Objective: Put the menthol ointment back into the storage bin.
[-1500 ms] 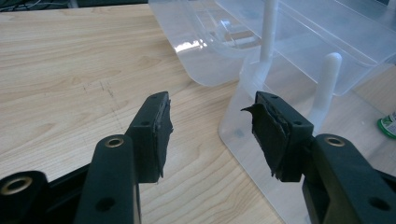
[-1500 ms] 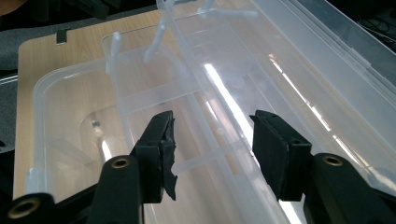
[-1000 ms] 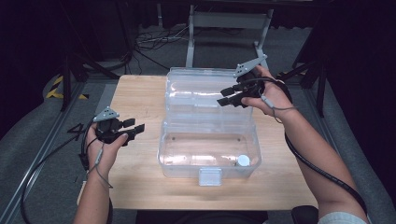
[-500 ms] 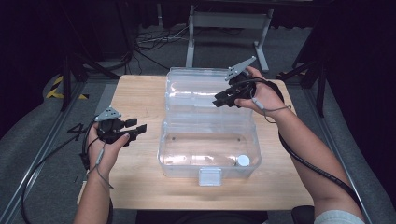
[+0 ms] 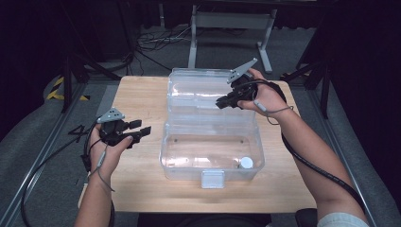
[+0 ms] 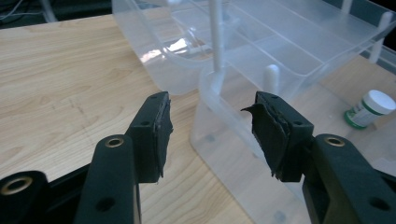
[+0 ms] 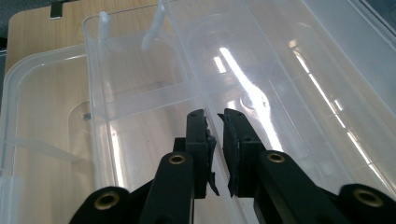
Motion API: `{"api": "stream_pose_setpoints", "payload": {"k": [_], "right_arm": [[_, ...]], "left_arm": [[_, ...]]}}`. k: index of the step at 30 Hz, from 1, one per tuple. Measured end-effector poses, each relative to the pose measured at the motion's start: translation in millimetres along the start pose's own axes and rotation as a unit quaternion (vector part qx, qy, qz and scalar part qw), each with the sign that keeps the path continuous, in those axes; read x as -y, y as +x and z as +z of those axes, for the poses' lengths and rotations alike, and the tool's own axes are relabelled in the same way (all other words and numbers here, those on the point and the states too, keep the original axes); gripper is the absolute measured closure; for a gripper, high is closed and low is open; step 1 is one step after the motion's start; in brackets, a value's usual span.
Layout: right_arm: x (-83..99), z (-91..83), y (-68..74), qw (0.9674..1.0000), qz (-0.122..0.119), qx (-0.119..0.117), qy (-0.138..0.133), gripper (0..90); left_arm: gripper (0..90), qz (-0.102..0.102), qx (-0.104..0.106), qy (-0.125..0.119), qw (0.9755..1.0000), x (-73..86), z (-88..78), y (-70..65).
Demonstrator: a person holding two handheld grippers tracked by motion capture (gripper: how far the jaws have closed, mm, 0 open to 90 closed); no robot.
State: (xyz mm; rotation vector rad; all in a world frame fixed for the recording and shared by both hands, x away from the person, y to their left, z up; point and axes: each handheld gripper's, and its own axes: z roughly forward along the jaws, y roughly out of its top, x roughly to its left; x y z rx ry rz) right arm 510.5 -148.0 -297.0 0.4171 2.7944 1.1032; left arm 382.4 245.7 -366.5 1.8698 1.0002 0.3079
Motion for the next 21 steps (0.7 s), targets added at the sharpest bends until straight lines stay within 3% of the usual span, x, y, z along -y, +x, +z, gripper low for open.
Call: {"api": "stream_pose_setpoints", "payload": {"k": [7, 9, 11, 19, 21], "right_arm": [[1.2, -0.1, -0.7, 1.0000, 0.004, -0.002, -0.003, 80.8], [1.3, 0.2, -0.9, 1.0000, 0.005, -0.003, -0.005, 80.7], [1.0, 0.7, -0.7, 1.0000, 0.007, -0.003, -0.005, 80.6], [-0.7, 2.2, 0.1, 1.0000, 0.005, -0.002, -0.004, 80.6], [-0.3, 2.3, 0.0, 1.0000, 0.005, -0.002, -0.005, 80.6]], "left_arm": [[48.6, 0.025, 0.033, 0.005, 0.9991, -9.9, -0.4, -19.0], [50.1, 0.032, 0.057, 0.006, 0.9978, -12.0, 1.1, -24.2], [50.9, 0.043, 0.067, 0.006, 0.9968, -12.8, 2.2, -27.1], [50.2, 0.079, 0.093, 0.024, 0.9922, -6.2, 6.7, -41.3], [50.7, 0.079, 0.100, 0.024, 0.9916, -2.3, 6.2, -44.0]]}}
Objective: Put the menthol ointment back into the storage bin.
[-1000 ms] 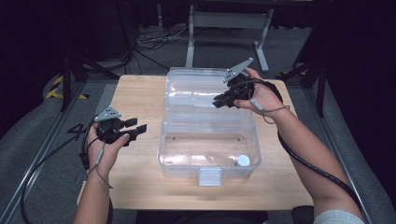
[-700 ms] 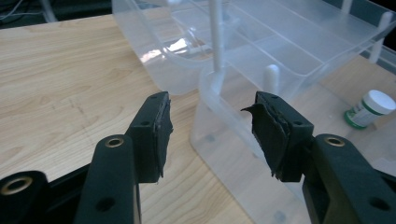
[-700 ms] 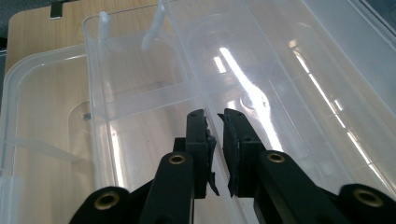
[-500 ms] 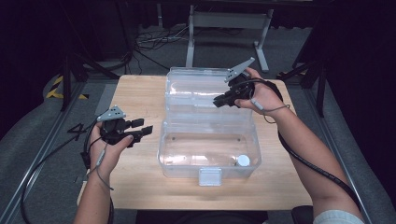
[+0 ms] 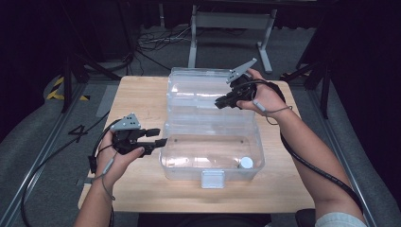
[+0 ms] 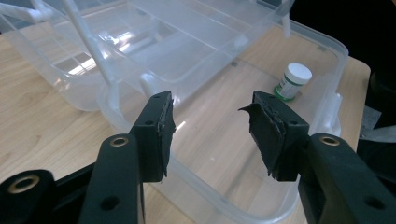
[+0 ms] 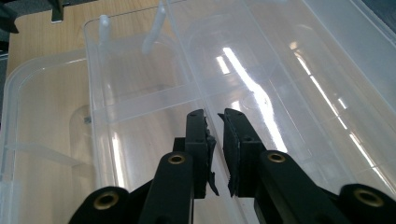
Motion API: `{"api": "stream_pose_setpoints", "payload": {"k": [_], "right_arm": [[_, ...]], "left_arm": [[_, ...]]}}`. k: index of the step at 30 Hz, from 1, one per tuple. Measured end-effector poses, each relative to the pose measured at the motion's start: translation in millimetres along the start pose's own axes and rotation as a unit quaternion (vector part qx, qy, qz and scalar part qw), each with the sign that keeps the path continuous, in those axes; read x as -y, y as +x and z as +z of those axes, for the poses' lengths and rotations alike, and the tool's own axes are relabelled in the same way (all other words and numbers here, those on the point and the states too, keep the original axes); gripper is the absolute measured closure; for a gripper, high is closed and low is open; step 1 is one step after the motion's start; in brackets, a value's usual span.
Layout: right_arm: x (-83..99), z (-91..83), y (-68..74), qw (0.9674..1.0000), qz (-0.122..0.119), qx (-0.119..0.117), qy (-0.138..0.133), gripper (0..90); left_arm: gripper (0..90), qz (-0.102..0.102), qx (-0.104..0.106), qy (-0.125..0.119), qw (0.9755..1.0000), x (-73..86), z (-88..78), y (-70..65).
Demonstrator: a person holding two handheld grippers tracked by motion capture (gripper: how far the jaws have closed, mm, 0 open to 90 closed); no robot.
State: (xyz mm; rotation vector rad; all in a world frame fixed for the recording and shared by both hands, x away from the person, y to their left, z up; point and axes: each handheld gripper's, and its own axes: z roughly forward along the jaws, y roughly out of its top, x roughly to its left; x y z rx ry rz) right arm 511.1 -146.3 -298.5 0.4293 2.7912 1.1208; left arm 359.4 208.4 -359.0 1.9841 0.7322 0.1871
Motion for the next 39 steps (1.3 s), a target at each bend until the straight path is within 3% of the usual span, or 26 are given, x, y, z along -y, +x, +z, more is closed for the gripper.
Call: {"api": "stream_pose_setpoints", "payload": {"k": [10, 26, 34, 35, 39], "right_arm": [[4.0, -2.0, -0.1, 0.9999, 0.006, 0.002, -0.008, 80.3], [5.6, -3.0, -0.3, 0.9999, 0.006, 0.003, -0.011, 80.1], [4.8, -3.0, 0.2, 0.9999, 0.005, 0.004, -0.008, 79.9], [4.9, -2.9, 0.1, 0.9999, 0.007, 0.003, -0.009, 79.8], [5.0, -3.0, 0.0, 0.9999, 0.007, 0.004, -0.009, 79.8]], "left_arm": [[50.3, 0.032, 0.030, 0.014, 0.9989, 4.2, 6.2, -17.0], [49.0, 0.051, 0.071, 0.046, 0.9951, 10.2, 29.0, -30.5], [48.8, 0.059, 0.098, 0.072, 0.9908, 15.2, 44.0, -36.3], [48.7, 0.062, 0.106, 0.077, 0.9894, 16.6, 46.8, -37.0], [47.7, 0.064, 0.114, 0.082, 0.9880, 19.5, 50.1, -37.3]]}}
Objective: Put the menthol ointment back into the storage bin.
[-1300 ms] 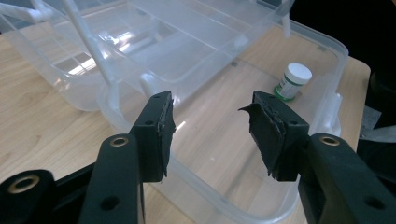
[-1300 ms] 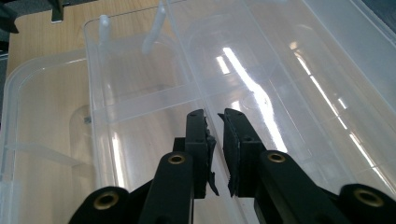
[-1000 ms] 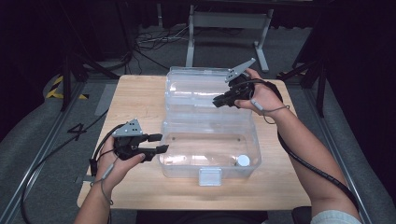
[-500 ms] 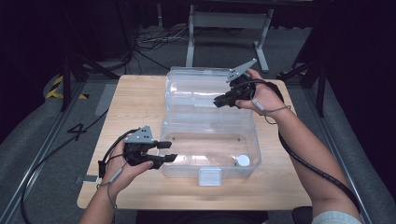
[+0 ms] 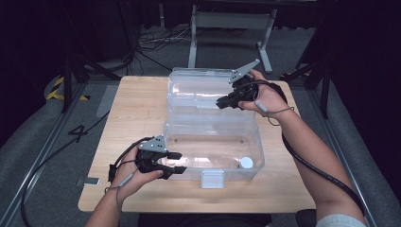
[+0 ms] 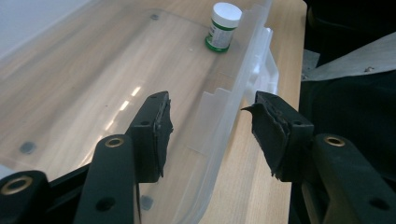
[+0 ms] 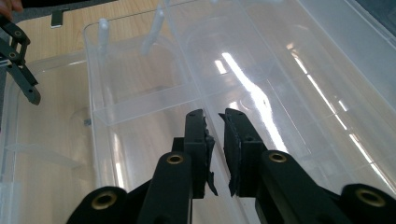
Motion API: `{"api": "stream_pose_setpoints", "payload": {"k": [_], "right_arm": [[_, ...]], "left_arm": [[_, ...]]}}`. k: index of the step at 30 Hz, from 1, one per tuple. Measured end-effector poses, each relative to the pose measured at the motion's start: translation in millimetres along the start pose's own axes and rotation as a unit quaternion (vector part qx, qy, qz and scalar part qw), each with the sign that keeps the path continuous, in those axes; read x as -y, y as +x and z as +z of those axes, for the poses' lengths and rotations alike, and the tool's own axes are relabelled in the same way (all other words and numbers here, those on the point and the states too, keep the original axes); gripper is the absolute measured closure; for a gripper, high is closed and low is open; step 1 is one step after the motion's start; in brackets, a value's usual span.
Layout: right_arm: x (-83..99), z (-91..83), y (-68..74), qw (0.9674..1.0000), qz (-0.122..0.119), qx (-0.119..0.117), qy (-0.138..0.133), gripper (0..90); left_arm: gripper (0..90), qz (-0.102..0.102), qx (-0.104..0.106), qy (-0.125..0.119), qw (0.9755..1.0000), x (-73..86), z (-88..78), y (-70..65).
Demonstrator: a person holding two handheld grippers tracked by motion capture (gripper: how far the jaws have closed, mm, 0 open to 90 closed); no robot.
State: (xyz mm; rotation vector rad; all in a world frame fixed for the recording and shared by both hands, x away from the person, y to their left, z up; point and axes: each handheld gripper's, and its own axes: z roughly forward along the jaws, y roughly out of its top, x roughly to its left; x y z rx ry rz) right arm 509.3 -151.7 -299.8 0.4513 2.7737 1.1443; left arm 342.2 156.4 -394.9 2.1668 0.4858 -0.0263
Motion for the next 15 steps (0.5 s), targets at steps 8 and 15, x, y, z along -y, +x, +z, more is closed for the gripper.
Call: {"api": "stream_pose_setpoints", "payload": {"k": [8, 15], "right_arm": [[0.4, 0.2, 0.1, 1.0000, 0.001, 0.000, -0.002, 79.7], [0.4, 0.2, 0.4, 1.0000, 0.000, 0.001, -0.002, 79.7]], "left_arm": [[48.7, 0.007, -0.001, 0.031, 0.9995, 2.6, 10.6, -0.2], [54.5, 0.013, -0.003, 0.060, 0.9981, 4.9, 17.3, 0.0]]}}
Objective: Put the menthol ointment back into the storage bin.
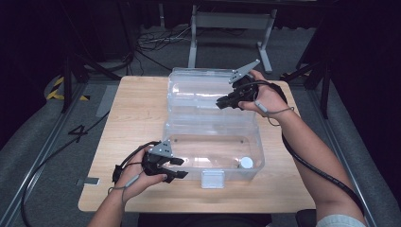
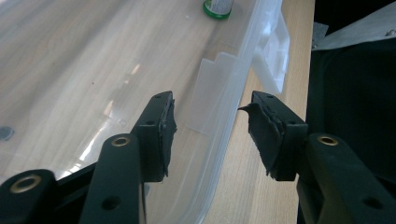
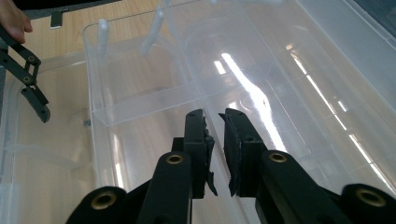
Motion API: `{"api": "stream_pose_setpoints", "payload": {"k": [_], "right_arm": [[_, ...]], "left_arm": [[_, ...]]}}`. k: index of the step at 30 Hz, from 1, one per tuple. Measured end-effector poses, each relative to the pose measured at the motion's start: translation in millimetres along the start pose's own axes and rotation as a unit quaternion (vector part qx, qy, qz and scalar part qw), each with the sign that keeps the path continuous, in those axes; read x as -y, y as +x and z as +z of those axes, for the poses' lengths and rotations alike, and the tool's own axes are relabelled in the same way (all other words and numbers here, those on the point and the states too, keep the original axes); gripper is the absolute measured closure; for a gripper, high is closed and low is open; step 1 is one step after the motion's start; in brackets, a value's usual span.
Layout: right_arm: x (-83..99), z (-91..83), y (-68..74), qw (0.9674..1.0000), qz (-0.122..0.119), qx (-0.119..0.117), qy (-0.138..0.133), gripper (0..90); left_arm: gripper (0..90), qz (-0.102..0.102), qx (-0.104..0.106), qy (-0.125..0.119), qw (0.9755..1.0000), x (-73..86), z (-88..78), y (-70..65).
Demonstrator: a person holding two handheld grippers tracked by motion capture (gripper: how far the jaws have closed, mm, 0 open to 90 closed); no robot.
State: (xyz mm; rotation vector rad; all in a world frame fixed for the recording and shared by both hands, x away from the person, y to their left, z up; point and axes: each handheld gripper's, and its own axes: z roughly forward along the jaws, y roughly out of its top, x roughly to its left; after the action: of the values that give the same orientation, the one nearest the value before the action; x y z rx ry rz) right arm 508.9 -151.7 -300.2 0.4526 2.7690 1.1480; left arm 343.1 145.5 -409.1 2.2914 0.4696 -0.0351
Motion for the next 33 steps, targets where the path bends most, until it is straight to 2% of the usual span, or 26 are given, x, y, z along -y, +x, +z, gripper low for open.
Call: {"api": "stream_pose_setpoints", "payload": {"k": [3, 4, 9, 20, 33], "right_arm": [[-0.2, 0.1, 0.1, 1.0000, 0.000, 0.000, 0.000, 79.8], [-0.2, 0.2, 0.1, 1.0000, 0.000, 0.000, 0.000, 79.8], [-0.8, 0.9, 0.7, 1.0000, -0.002, 0.000, 0.000, 80.1], [0.9, 0.2, 1.7, 0.9999, -0.003, -0.013, -0.007, 83.5], [3.9, -4.5, 11.9, 0.9992, -0.035, -0.010, -0.018, 85.1]], "left_arm": [[62.6, 0.003, -0.012, 0.015, 0.9998, 0.3, 1.2, 0.0], [67.1, 0.003, -0.015, 0.029, 0.9995, 0.7, 1.3, 0.0], [75.6, 0.020, -0.008, 0.028, 0.9994, -0.5, 2.8, -1.6], [76.0, 0.015, -0.002, 0.028, 0.9995, 0.2, 2.7, -0.5], [75.9, 0.011, -0.002, 0.029, 0.9995, 0.3, 2.7, -0.8]]}}
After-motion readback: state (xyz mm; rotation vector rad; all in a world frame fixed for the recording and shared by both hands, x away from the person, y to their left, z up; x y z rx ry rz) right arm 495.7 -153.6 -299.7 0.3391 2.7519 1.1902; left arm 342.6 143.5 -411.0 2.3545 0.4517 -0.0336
